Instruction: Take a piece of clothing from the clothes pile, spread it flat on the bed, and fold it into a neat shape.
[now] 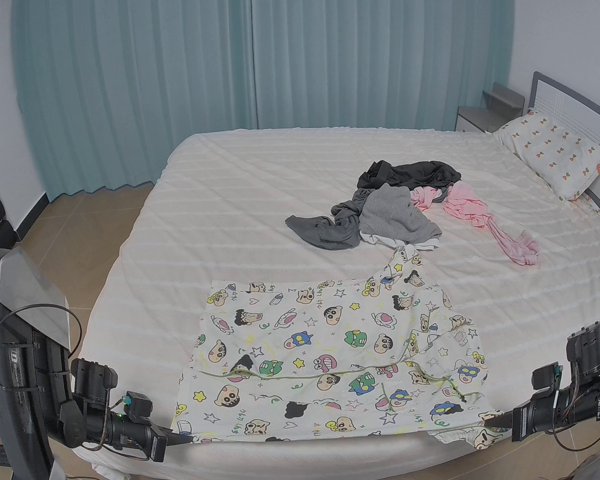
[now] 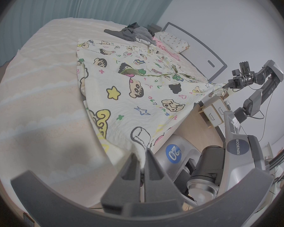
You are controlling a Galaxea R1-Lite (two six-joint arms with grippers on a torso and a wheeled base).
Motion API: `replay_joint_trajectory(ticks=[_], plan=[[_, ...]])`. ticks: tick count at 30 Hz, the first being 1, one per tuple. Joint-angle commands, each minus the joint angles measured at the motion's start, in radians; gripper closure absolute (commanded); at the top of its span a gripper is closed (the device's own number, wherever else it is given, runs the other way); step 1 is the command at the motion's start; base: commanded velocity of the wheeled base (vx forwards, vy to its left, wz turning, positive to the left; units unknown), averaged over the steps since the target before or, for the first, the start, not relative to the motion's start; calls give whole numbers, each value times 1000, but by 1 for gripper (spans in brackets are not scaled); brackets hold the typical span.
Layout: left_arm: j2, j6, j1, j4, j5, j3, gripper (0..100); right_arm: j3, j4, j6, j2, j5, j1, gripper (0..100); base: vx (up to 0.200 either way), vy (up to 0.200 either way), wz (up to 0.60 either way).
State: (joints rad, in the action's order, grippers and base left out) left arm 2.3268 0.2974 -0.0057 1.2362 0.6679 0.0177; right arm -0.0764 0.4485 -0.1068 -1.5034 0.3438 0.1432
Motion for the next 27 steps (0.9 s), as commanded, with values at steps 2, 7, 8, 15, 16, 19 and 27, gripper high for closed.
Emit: replay_joint_trajectory(ticks=[2,7,8,15,16,19,27], plan=[[-47,-8,0,-1,2,-18,100,17,2,-5,8,4,-4,100,0,0,0],[-129,-69,-3,12,6,-10,100,-6,12,-14,11,11,-27,100,0,0,0],[-153,-107,-8,12,4,-2,100,-14,12,-16,11,11,-27,100,0,0,0],[-310,-466,-103,12,-134,130,100,-74,12,-36,17,11,-54,100,0,0,0],[-308,-491,-119,12,-179,151,100,-79,13,-44,22,11,-56,100,0,0,0],[-302,-544,-155,12,-292,191,100,-91,13,-65,35,11,-63,100,0,0,0],[-280,-678,-263,9,-442,258,100,-111,13,-70,32,9,-71,100,0,0,0]])
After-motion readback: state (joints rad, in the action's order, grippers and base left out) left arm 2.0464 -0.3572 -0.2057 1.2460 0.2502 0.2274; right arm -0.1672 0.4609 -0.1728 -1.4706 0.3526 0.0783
